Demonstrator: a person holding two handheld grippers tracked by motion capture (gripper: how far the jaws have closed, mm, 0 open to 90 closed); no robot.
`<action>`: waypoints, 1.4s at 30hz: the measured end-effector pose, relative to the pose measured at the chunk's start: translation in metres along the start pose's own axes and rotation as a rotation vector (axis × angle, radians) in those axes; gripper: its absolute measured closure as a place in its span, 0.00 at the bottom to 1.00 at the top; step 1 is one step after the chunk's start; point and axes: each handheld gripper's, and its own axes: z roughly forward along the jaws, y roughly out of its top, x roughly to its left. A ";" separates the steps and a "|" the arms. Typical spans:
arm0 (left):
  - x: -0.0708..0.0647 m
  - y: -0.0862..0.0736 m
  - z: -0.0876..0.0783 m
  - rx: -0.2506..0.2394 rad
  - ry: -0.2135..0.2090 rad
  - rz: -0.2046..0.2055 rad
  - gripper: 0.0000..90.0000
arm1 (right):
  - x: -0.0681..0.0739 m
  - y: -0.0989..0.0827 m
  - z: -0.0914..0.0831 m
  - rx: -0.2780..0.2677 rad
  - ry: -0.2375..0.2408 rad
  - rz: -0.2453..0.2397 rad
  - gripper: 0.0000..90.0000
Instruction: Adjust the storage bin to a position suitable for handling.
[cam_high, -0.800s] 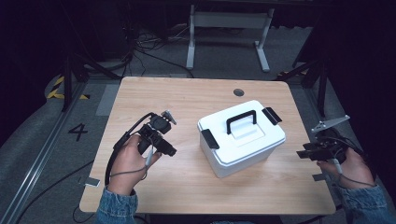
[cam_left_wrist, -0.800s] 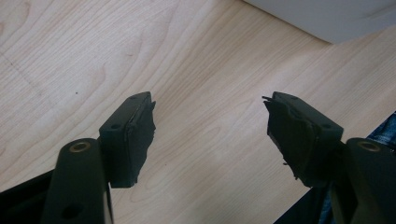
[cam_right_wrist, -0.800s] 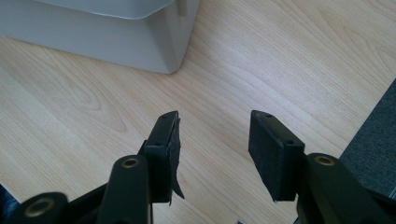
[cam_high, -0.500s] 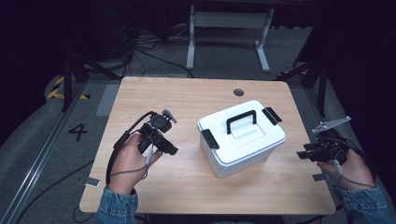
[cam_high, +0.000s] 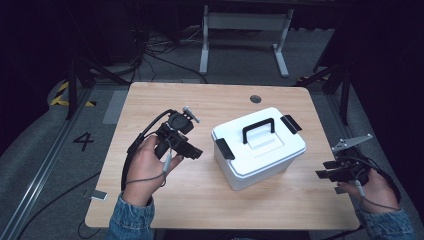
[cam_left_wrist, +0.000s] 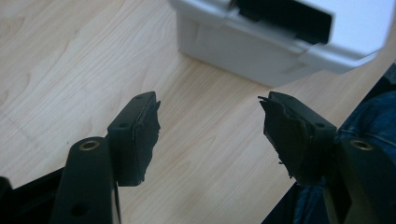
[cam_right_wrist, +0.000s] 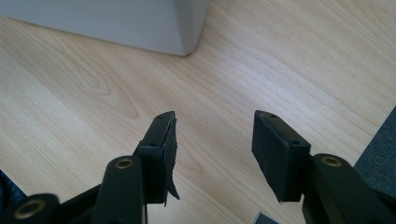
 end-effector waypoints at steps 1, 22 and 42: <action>-0.002 0.002 -0.001 -0.008 -0.005 0.015 0.40 | 0.001 -0.002 0.000 0.006 0.002 0.004 0.55; -0.020 0.067 0.009 -0.041 -0.031 0.137 0.43 | 0.010 -0.013 0.000 0.016 -0.006 0.008 0.54; -0.019 0.138 0.055 -0.059 -0.177 0.206 0.56 | 0.004 -0.012 0.001 0.009 0.008 0.008 0.54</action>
